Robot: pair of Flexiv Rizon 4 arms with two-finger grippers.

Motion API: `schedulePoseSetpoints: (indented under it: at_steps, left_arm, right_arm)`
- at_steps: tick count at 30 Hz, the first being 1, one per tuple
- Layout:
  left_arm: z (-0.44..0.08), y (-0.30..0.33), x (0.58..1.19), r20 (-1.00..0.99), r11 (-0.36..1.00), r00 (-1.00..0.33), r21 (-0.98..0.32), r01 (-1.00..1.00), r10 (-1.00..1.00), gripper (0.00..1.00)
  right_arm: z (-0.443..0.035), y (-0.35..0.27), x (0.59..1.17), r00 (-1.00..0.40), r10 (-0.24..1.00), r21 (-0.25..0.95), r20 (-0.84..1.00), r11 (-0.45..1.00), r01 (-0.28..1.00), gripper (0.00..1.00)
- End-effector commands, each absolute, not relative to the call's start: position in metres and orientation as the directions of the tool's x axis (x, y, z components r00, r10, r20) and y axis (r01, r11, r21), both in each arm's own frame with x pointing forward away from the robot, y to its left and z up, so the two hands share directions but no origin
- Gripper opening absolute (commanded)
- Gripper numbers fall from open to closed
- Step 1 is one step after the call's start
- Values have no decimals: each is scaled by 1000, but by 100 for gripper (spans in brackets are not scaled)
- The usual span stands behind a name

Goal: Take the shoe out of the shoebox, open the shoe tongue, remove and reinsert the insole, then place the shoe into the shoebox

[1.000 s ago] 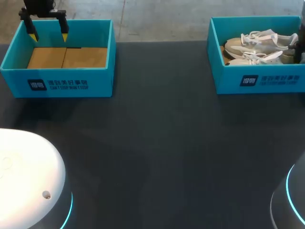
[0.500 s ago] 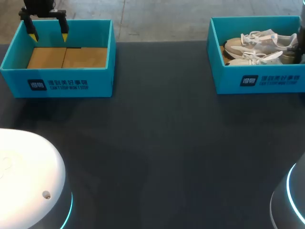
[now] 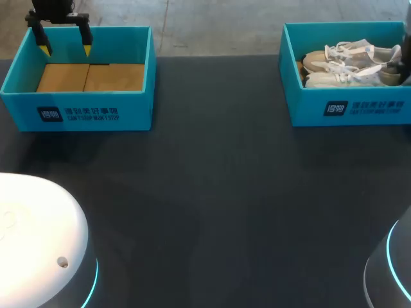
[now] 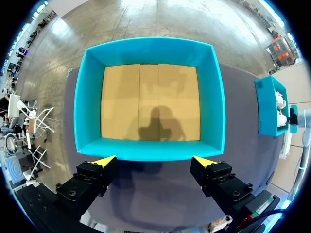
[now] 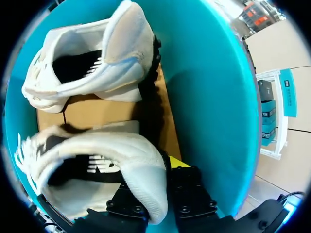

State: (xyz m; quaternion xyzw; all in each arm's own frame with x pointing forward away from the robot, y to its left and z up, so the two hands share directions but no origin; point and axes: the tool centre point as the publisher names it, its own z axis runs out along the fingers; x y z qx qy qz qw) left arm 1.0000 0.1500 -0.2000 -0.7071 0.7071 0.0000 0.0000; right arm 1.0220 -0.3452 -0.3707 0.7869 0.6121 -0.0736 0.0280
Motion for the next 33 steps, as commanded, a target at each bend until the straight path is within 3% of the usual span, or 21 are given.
schedulePoseSetpoints:
  at_steps: [1,33]
  left_arm:
    - [-200,150,1000,0,0,0,0,-1000,-1000,100]
    - [-200,150,1000,0,0,0,0,-1000,-1000,100]
  right_arm:
    - [-357,-343,1020,247,956,-22,-156,-253,967,0]
    - [-268,-326,1034,254,937,75,-241,-243,967,0]
